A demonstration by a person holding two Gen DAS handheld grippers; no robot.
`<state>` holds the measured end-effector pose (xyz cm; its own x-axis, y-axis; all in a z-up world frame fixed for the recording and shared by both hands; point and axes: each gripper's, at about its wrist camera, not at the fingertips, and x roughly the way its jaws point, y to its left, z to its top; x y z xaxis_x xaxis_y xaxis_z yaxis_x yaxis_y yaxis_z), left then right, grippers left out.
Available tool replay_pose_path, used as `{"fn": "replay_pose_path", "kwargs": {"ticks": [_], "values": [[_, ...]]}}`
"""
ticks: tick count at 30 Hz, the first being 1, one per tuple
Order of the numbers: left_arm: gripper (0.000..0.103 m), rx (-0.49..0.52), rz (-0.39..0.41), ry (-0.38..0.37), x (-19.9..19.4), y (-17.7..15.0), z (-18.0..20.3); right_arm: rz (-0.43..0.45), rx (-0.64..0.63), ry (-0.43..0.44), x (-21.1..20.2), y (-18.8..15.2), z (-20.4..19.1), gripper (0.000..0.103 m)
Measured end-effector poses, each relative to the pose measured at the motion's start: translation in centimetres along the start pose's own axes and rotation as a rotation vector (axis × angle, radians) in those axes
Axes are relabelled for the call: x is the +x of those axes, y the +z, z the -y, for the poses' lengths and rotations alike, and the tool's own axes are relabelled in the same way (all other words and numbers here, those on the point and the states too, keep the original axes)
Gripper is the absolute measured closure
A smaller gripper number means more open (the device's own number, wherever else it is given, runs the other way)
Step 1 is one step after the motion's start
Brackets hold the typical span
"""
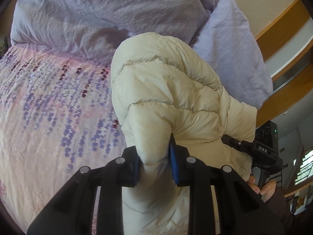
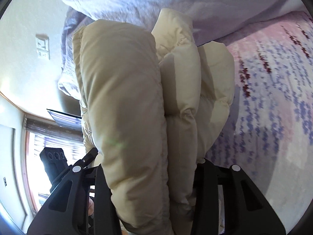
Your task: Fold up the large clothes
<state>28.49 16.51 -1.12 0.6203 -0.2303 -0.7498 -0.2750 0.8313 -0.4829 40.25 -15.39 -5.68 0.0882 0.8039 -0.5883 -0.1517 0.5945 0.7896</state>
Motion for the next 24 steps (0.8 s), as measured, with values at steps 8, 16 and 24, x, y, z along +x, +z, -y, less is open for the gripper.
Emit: {"fn": "replay_pose_path", "kwargs": {"ticks": [8,16,24], "values": [[0.071,0.009,-0.011,0.081,1.3,0.8,-0.9,0.002,-0.019,-0.154,-0.8,0.6,-2.4,0.043],[0.035,0.080,0.037,0.201,1.4,2.7,-0.6,0.210,-0.136,-0.414,-7.0,1.2,-5.6,0.021],[0.021,0.177,0.176,0.273,1.5,3.0,3.3,0.331,-0.305,-0.392,-7.7,-0.1,-11.5,0.012]]}}
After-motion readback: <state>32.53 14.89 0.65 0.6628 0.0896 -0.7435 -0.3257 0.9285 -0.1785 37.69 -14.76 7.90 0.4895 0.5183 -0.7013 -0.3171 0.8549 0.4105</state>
